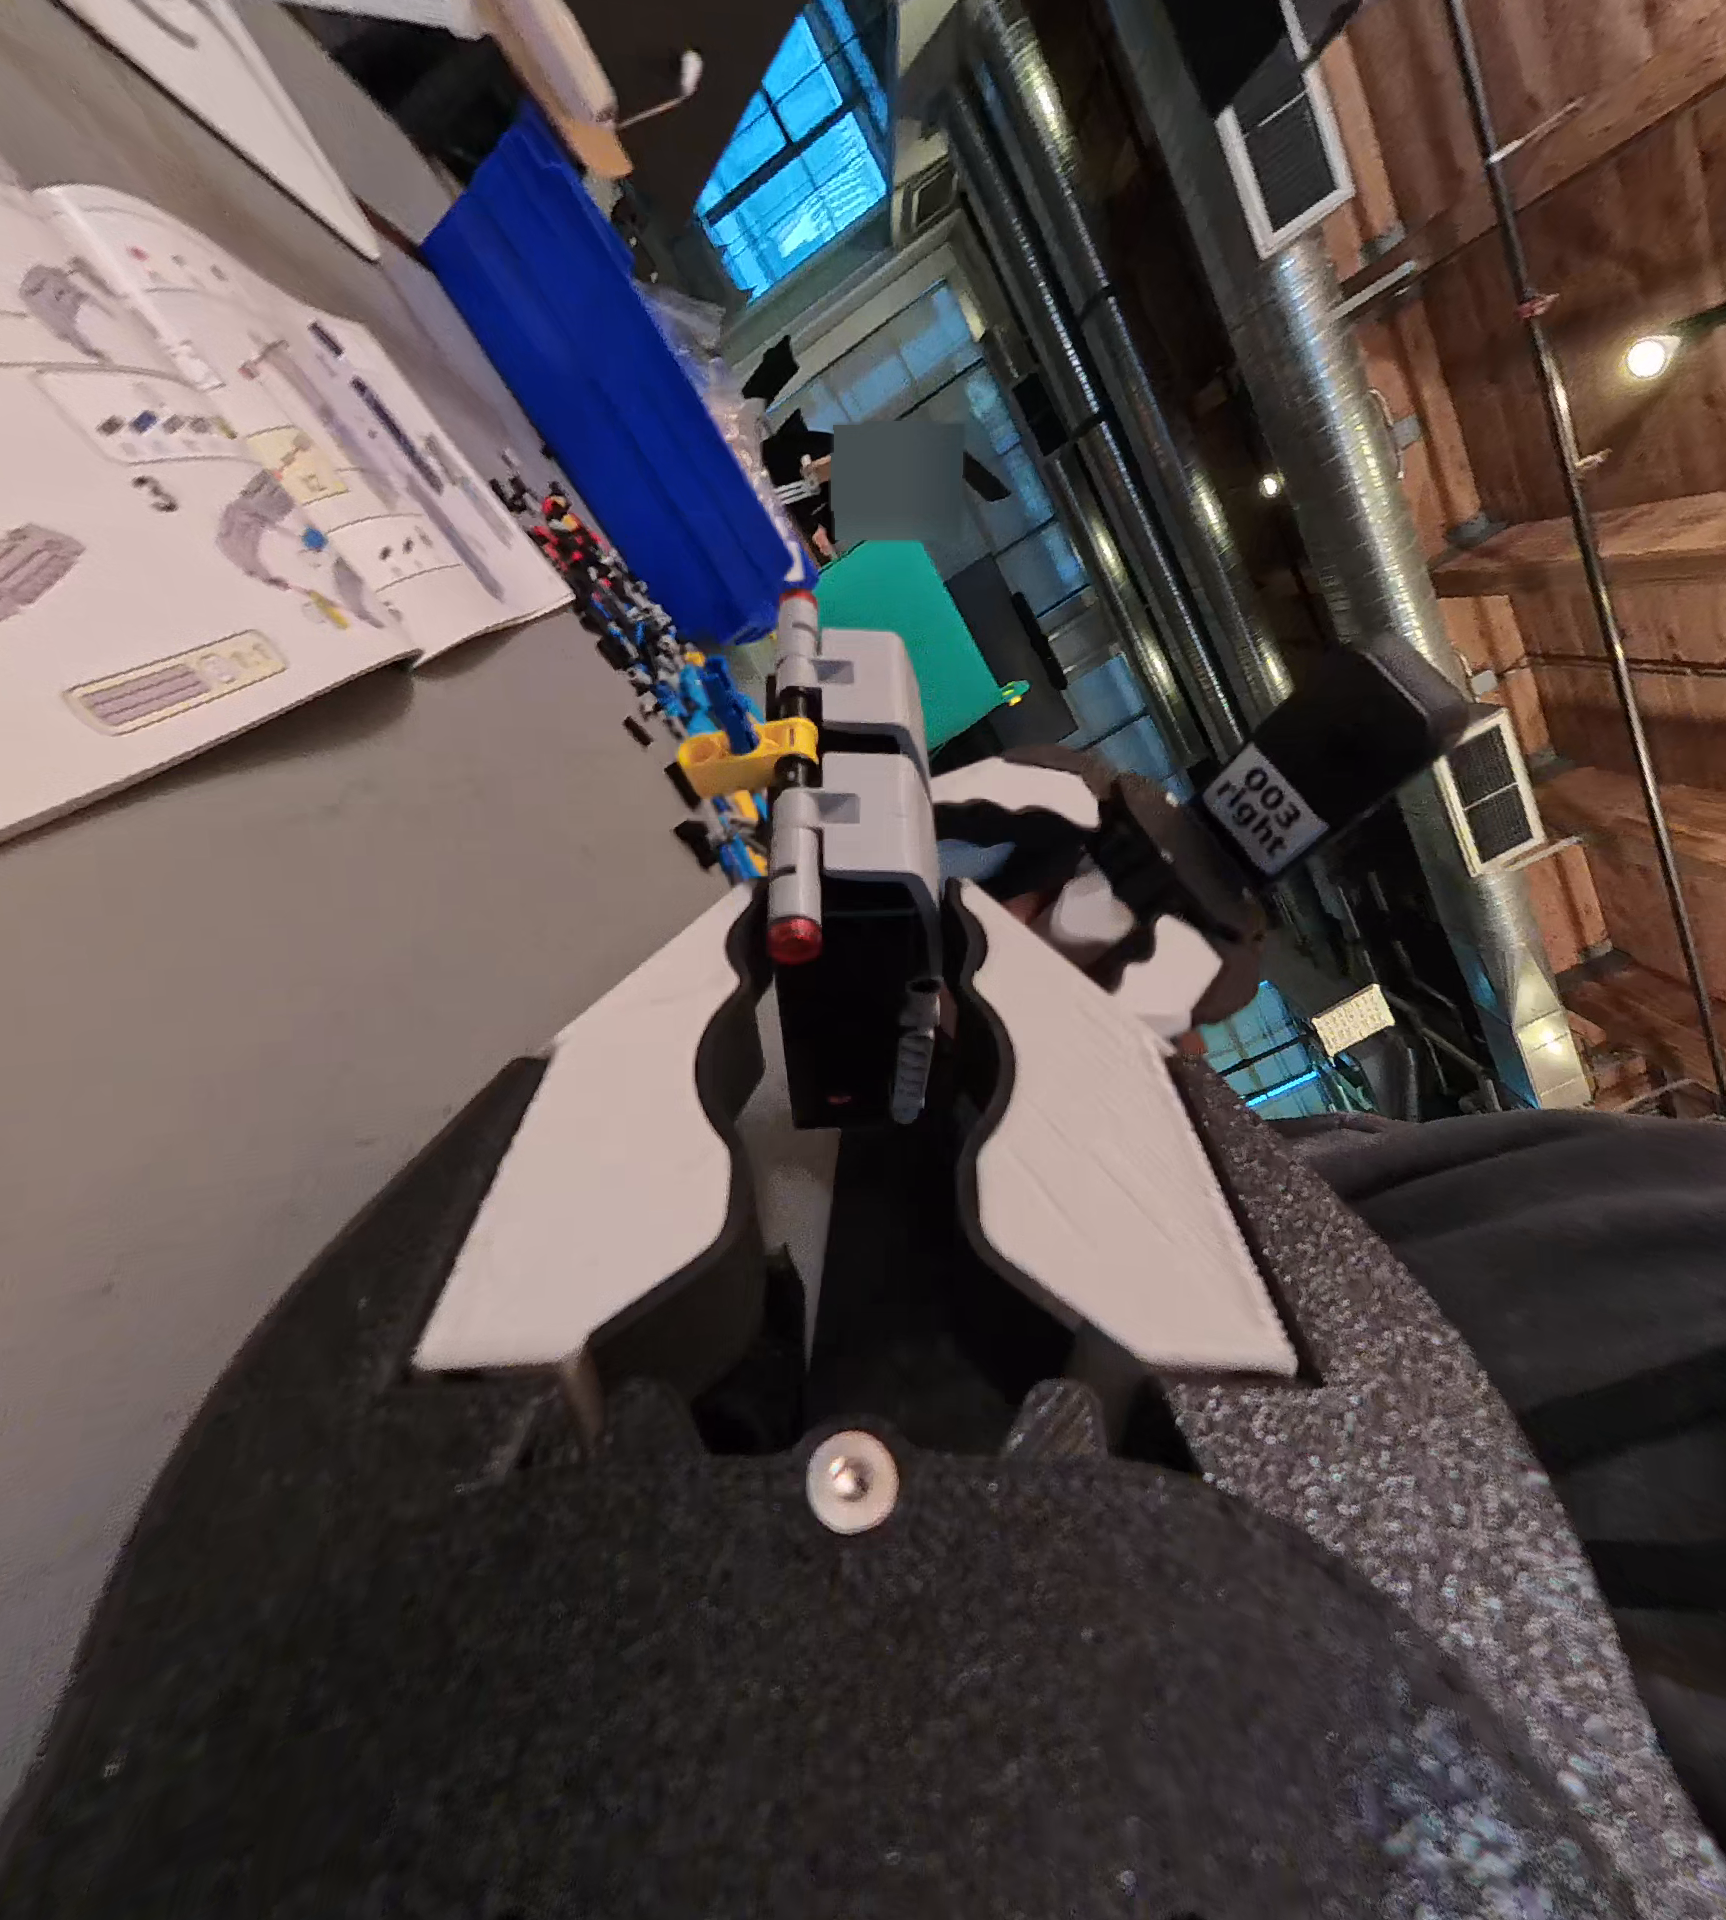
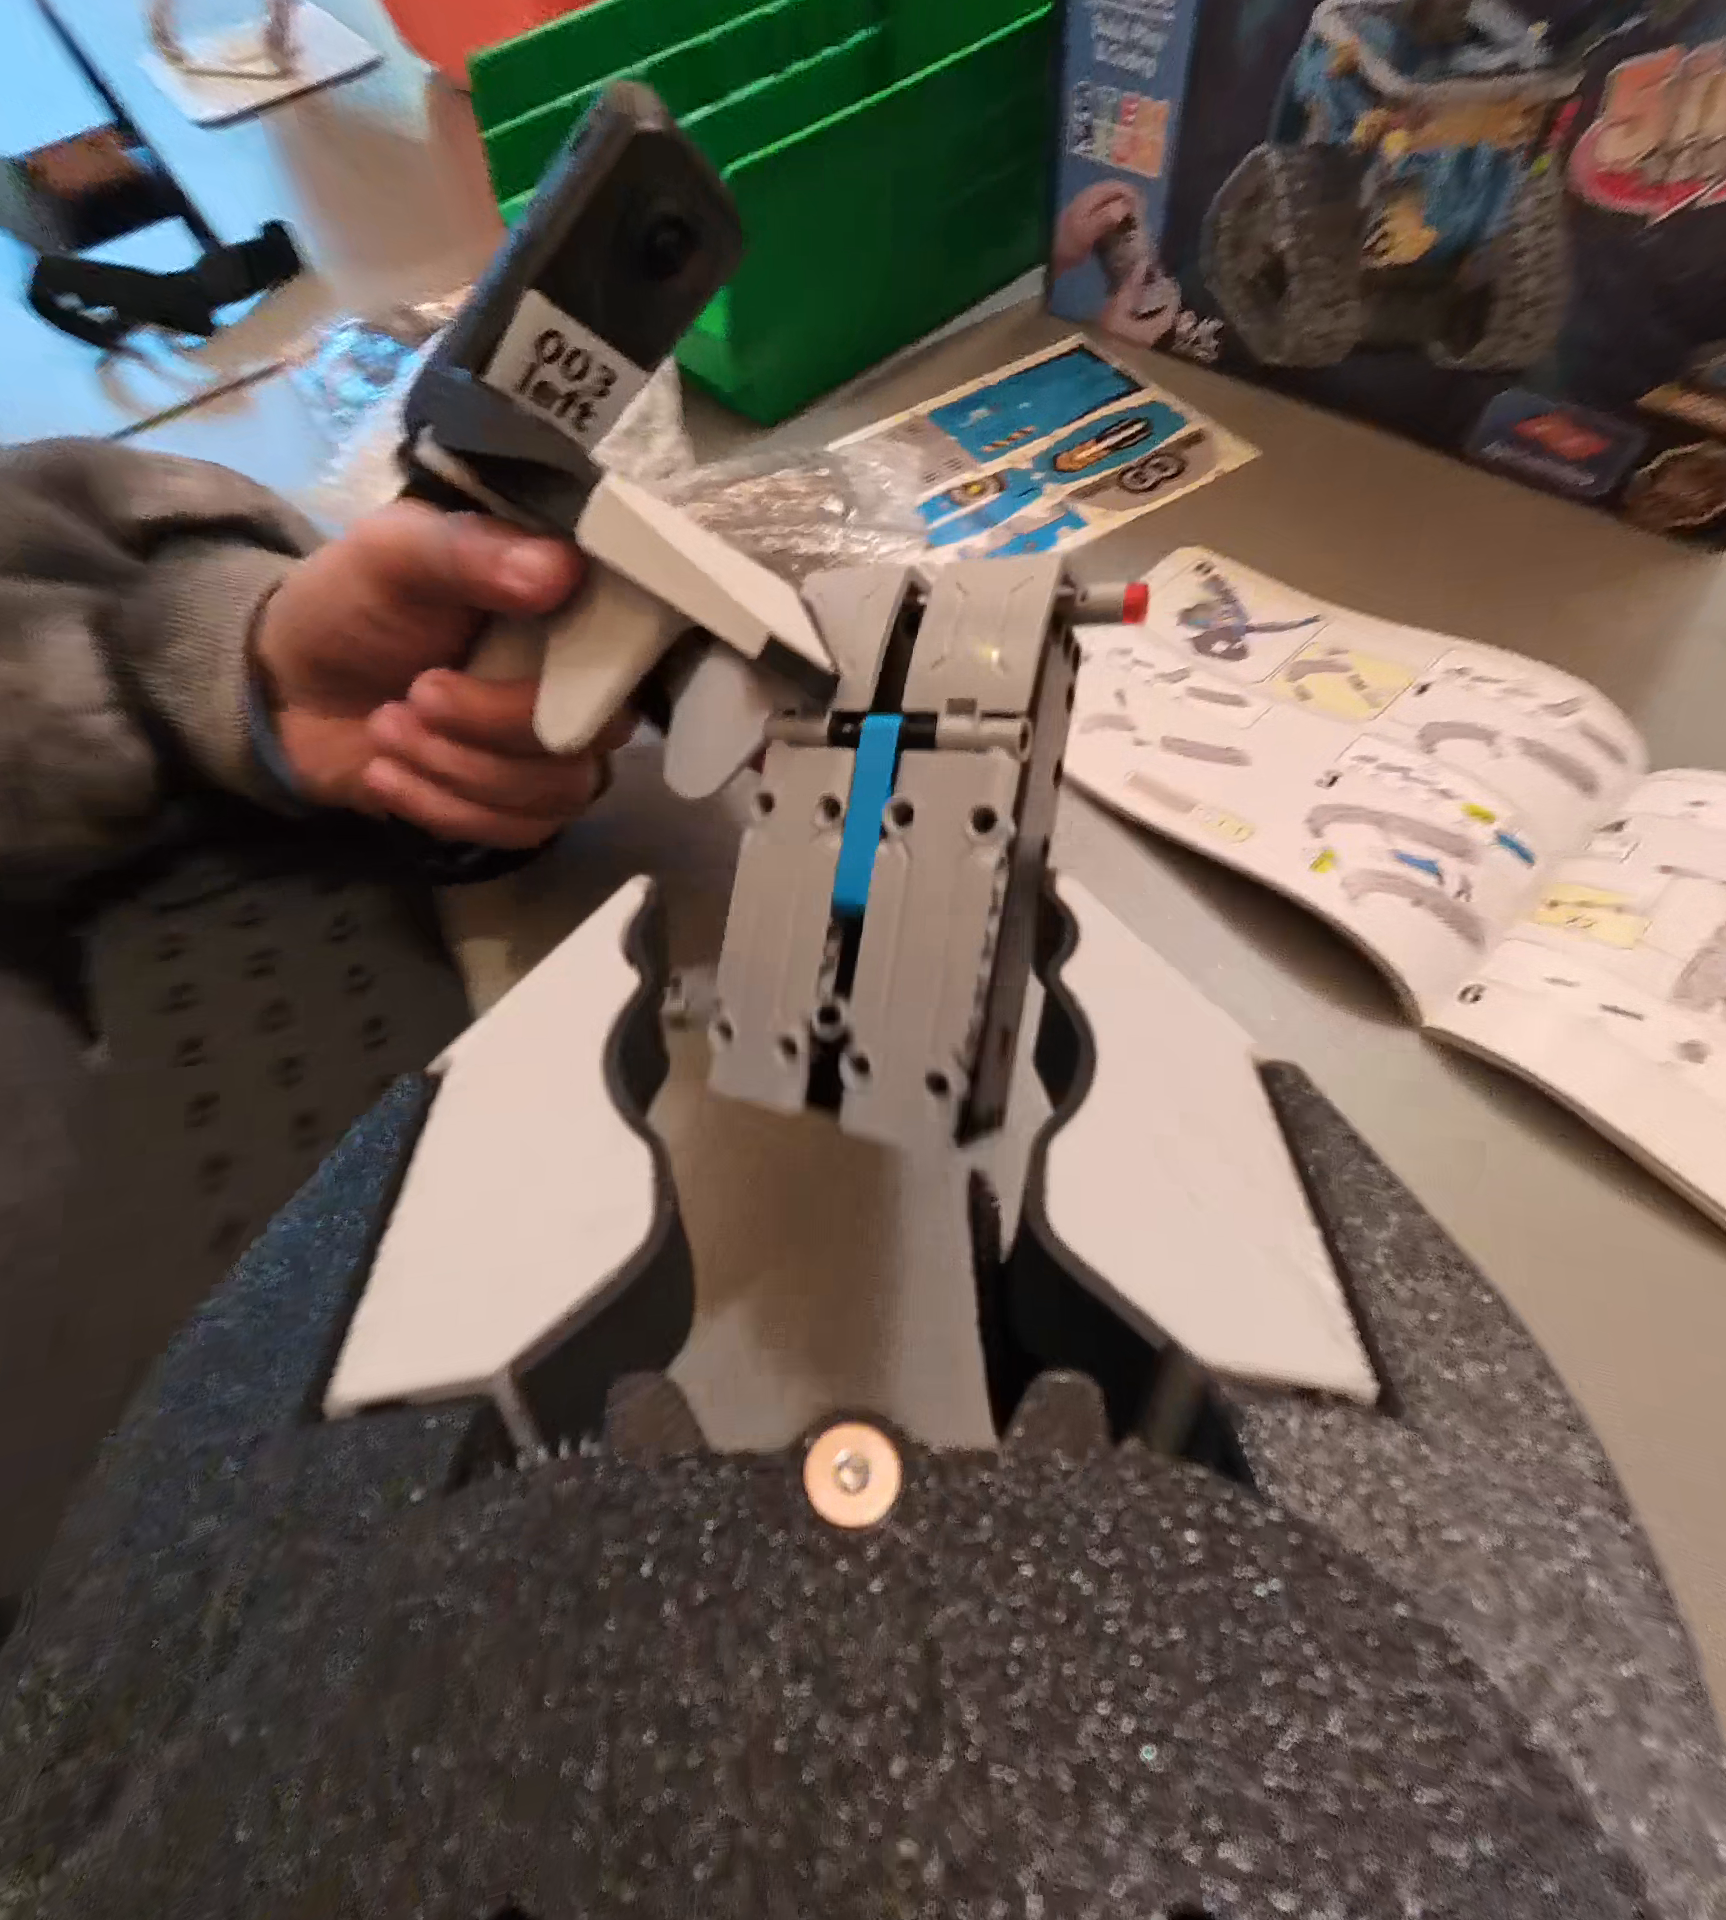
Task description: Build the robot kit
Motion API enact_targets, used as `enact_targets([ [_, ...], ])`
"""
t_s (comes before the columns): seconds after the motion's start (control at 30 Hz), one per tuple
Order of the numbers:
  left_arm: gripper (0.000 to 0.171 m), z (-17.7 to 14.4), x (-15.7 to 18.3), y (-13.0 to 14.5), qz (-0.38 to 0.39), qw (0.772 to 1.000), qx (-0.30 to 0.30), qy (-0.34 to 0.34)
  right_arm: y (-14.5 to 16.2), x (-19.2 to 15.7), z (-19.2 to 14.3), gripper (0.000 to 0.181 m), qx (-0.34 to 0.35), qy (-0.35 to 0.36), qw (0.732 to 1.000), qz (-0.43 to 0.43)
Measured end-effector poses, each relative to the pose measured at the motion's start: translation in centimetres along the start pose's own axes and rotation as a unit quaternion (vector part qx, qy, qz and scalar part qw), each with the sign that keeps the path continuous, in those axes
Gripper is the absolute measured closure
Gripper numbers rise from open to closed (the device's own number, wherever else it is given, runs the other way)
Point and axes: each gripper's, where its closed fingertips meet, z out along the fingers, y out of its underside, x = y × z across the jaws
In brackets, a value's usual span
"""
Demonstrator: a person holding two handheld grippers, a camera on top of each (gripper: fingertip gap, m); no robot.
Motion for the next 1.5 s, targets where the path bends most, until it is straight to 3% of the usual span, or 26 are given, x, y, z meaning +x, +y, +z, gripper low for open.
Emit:
enact_targets([
  [0.1,0.141,-0.3,-1.3,0.2,-0.013,1.000,-0.020,-0.016,1.7,3.1,-3.1,0.116,-0.037,-0.001,0.999,-0.008],
  [0.17,0.141,-0.2,-1.5,0.5,0.017,0.999,-0.043,-0.024,2.7,3.3,-4.1,0.124,-0.054,-0.063,0.996,0.016],
  [0.23,0.141,0.3,-0.6,1.2,0.044,0.996,-0.072,-0.001,1.9,2.9,-3.2,0.116,-0.021,-0.131,0.988,0.073],
  [0.37,0.142,0.7,0.3,2.6,0.087,0.990,-0.108,0.020,1.1,0.5,-0.7,0.124,0.013,-0.297,0.937,0.183],
  [0.53,0.142,1.1,1.2,4.4,0.110,0.981,-0.155,0.049,0.4,-0.3,0.2,0.150,0.037,-0.364,0.899,0.240],
  [0.73,0.141,1.5,0.5,4.0,0.085,0.986,-0.142,0.034,1.0,0.3,0.5,0.152,0.034,-0.352,0.899,0.256],
  [0.83,0.137,1.8,-1.2,3.7,0.068,0.988,-0.135,-0.014,1.6,1.3,1.1,0.153,0.026,-0.308,0.921,0.238],
  [0.93,0.131,1.8,-2.1,3.8,0.069,0.988,-0.135,-0.045,1.8,1.9,1.0,0.153,0.029,-0.304,0.918,0.252],
  [1.0,0.139,1.9,-1.8,4.2,0.076,0.986,-0.144,-0.039,1.9,2.1,0.9,0.152,0.032,-0.303,0.917,0.256],
  [1.5,0.140,2.3,-0.4,4.8,0.082,0.986,-0.147,0.005,1.9,0.5,0.6,0.152,0.023,-0.363,0.892,0.269],
])
